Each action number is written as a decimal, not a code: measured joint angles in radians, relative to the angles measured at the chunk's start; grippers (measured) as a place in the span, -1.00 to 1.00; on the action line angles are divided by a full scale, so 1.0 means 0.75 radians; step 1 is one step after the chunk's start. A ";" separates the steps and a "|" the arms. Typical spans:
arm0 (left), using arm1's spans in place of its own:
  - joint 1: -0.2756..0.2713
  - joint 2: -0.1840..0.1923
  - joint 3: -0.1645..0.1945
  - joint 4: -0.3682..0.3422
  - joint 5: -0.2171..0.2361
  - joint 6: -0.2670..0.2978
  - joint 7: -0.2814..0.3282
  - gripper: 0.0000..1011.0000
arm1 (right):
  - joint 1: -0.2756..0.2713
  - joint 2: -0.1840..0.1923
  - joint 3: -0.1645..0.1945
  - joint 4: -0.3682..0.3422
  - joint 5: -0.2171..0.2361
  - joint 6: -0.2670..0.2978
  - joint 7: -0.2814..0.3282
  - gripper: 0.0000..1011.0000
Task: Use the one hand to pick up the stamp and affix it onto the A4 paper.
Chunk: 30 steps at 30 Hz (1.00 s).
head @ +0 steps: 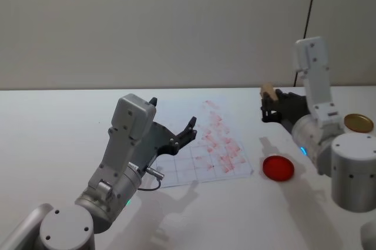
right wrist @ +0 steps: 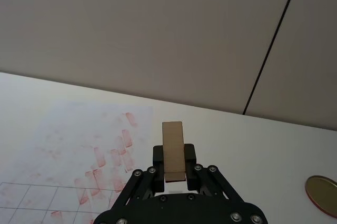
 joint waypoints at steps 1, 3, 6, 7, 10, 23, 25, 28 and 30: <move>0.000 0.000 0.000 0.000 0.000 0.000 0.000 0.96 | -0.009 0.006 0.007 -0.019 0.009 0.006 -0.006 -0.59; 0.000 0.000 0.000 0.000 0.000 0.000 0.000 0.96 | -0.017 0.010 0.012 -0.036 0.019 0.013 -0.011 -0.59; 0.000 0.000 0.000 0.000 0.000 0.000 0.000 0.96 | -0.037 0.021 0.024 -0.070 0.041 0.030 -0.019 -0.59; 0.000 0.000 0.000 0.000 0.000 0.000 0.000 0.96 | -0.042 0.023 0.027 -0.076 0.046 0.034 -0.021 -0.59; 0.000 0.000 0.000 0.000 0.000 0.000 0.000 0.96 | -0.066 0.033 0.037 -0.103 0.068 0.052 -0.026 -0.59; 0.000 0.000 0.000 0.000 0.000 0.000 0.000 0.96 | -0.171 0.071 0.060 -0.150 0.133 0.106 -0.010 -0.59; 0.000 0.000 0.000 0.000 0.000 0.000 0.000 0.96 | -0.181 0.074 0.060 -0.151 0.136 0.110 -0.006 -0.59; 0.000 0.000 0.000 0.000 0.000 0.000 0.000 0.96 | -0.194 0.078 0.060 -0.145 0.139 0.117 0.004 -0.59; 0.000 0.000 0.000 0.000 0.000 0.000 0.000 0.96 | -0.203 0.080 0.060 -0.138 0.140 0.121 0.011 -0.59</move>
